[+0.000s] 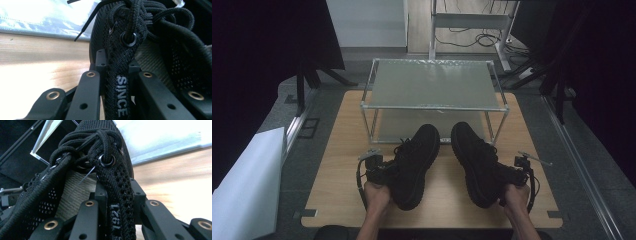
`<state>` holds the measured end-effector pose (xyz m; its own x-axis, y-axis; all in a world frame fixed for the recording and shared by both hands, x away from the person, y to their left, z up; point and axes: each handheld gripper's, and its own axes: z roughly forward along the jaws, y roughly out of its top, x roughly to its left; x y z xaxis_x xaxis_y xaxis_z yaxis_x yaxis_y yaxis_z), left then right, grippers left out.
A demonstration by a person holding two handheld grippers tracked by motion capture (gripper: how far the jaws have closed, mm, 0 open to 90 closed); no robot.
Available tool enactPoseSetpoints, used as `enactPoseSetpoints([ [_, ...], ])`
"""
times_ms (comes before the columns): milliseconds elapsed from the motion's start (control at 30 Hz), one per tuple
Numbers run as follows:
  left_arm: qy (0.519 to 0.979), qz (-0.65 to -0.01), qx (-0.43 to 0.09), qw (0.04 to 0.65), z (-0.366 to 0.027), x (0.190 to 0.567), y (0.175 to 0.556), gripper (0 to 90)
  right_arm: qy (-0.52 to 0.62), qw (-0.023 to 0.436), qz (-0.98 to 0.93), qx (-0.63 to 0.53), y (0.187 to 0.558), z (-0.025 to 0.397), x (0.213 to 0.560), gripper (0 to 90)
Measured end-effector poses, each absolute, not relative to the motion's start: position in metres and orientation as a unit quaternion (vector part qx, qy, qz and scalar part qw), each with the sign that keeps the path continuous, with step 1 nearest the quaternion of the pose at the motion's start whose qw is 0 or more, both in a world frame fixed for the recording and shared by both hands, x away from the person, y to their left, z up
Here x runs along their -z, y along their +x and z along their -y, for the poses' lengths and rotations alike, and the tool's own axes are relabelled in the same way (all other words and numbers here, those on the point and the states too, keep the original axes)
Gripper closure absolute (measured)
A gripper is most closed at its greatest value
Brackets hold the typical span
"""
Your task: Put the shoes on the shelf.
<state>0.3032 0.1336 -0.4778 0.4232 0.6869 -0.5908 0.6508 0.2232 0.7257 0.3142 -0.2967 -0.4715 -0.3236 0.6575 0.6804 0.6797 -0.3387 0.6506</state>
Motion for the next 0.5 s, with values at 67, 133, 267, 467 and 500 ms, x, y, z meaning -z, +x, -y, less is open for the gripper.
enactPoseSetpoints([
  [67,0.615,-0.540,-0.018,0.575,-0.135,0.476,0.302,78.5,-0.581,0.010,0.573,0.578,0.316,0.290,0.470,74.0],
  [133,0.610,-0.541,-0.021,0.579,-0.135,0.474,0.300,78.5,-0.577,0.010,0.575,0.580,0.318,0.283,0.467,74.0],
  [267,0.603,-0.538,-0.027,0.589,-0.135,0.467,0.296,78.5,-0.572,0.014,0.571,0.589,0.319,0.272,0.460,74.0],
  [467,0.596,-0.531,-0.036,0.601,-0.132,0.455,0.291,78.4,-0.567,0.023,0.562,0.602,0.319,0.264,0.451,74.0],
  [500,0.594,-0.529,-0.041,0.604,-0.130,0.449,0.290,78.4,-0.566,0.025,0.559,0.605,0.319,0.262,0.447,74.0],
])
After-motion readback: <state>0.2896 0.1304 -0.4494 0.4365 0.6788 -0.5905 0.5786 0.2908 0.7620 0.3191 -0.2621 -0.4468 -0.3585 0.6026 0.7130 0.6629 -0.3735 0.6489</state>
